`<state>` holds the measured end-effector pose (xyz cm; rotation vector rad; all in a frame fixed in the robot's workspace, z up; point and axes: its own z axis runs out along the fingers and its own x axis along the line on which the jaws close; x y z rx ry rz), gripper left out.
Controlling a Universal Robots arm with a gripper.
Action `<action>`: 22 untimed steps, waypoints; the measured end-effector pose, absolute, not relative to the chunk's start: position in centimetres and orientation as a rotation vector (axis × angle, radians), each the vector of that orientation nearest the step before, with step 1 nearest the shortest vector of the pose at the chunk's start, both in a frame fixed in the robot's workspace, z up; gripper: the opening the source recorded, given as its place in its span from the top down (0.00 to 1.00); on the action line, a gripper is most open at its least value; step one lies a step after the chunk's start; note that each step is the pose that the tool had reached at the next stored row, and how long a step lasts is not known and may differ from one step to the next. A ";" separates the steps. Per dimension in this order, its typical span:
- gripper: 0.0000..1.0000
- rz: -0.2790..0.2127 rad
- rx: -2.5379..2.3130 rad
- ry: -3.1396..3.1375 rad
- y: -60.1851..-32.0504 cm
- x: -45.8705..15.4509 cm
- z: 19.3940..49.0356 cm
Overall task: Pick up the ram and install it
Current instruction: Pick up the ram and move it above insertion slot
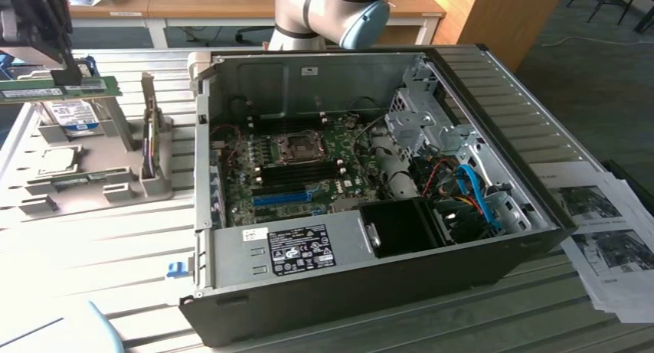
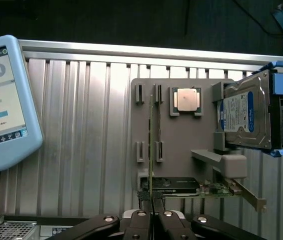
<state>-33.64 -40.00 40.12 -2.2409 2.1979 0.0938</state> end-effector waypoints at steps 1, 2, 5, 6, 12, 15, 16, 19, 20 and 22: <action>0.89 0.094 -2.241 2.198 -40.0 -33.5 40.1; 0.89 0.094 -2.241 2.198 -40.0 -33.4 40.1; 0.89 0.094 -2.241 2.198 -40.0 -32.9 40.1; 0.89 0.095 -2.241 2.198 -40.0 -32.8 40.1; 0.89 0.096 -2.242 2.199 -40.0 -32.0 40.1; 0.89 0.096 -2.242 2.199 -40.0 -31.5 40.1; 0.89 0.096 -2.242 2.199 -40.0 -31.4 40.1; 0.89 0.097 -2.242 2.199 -40.0 -31.0 40.1; 0.89 0.097 -2.242 2.199 -40.0 -30.8 40.1; 0.89 0.098 -2.242 2.199 -40.0 -30.5 40.1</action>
